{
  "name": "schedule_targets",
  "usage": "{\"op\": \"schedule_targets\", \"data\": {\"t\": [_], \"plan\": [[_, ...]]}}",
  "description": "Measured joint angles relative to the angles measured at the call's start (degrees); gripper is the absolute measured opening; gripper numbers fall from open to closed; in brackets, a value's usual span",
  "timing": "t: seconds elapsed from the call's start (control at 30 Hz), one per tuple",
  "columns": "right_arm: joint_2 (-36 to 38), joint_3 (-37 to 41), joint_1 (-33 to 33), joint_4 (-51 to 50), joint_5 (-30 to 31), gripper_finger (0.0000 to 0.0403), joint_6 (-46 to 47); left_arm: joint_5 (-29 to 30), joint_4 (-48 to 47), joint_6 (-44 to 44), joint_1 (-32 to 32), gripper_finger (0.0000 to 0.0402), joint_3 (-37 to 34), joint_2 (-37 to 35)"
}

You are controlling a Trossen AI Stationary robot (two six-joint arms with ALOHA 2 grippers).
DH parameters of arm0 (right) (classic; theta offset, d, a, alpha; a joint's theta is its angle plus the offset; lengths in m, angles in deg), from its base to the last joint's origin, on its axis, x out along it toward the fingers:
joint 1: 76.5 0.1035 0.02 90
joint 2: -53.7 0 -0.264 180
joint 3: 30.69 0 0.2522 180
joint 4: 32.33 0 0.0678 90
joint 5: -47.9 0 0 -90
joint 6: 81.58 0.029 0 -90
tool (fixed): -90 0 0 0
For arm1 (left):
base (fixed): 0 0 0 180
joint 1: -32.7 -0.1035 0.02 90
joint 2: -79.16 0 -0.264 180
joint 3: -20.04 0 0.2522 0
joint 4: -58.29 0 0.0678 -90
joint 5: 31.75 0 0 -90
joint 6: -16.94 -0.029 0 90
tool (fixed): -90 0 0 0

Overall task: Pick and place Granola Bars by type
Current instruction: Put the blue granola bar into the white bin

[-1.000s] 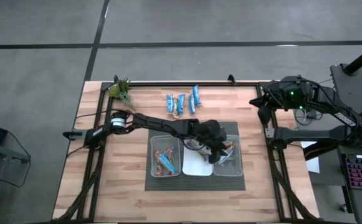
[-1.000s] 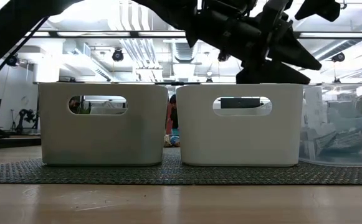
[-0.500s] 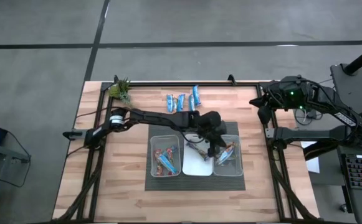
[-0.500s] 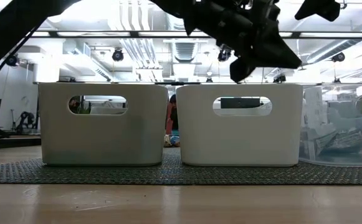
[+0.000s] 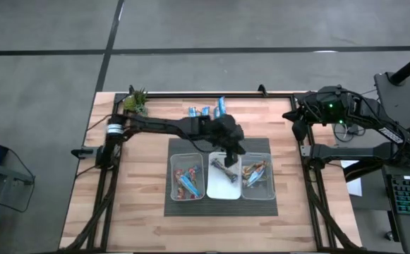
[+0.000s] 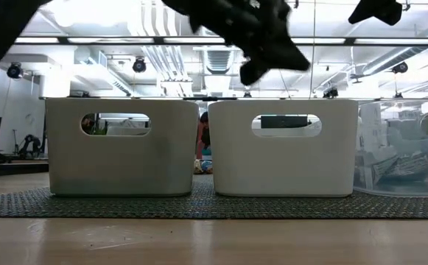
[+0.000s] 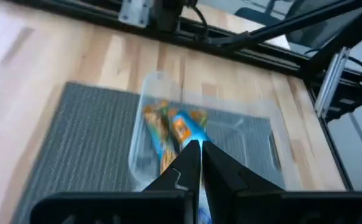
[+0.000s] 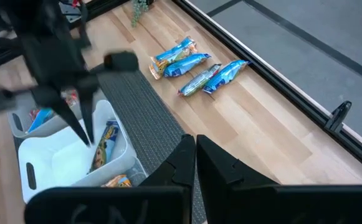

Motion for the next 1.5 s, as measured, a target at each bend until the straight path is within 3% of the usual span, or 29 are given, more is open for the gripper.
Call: {"op": "schedule_targets", "data": {"t": [0.2,0.4,0.63,0.9,1.13,1.3,1.5], "plan": [[-0.2,0.0,0.0,0.7,0.0,0.0008,0.1,3.5,8.0,2.7,-1.7,0.0000,-17.2,-13.4],[-0.9,0.0,0.0,2.6,0.0,0.0008,0.2,11.9,15.1,6.6,-2.7,0.0000,-33.5,-29.4],[-3.2,0.0,0.0,5.9,-0.1,0.0008,0.2,19.4,15.2,8.0,-3.1,0.0000,-43.9,-43.6],[-8.2,0.0,0.0,10.3,-0.2,0.0008,0.8,24.4,13.4,8.0,-4.0,0.0000,-48.4,-51.3],[-14.6,-0.6,-1.4,15.4,0.0,0.0008,4.0,24.8,10.9,6.1,-5.2,0.0000,-47.8,-51.9],[-20.6,-4.7,-5.2,15.1,0.1,0.0016,4.3,24.8,10.7,5.5,-6.1,0.0000,-47.7,-51.9],[-28.2,-12.1,-10.0,15.1,-0.2,0.0057,4.3,24.7,10.7,5.4,-6.5,0.0000,-47.7,-51.9]]}}
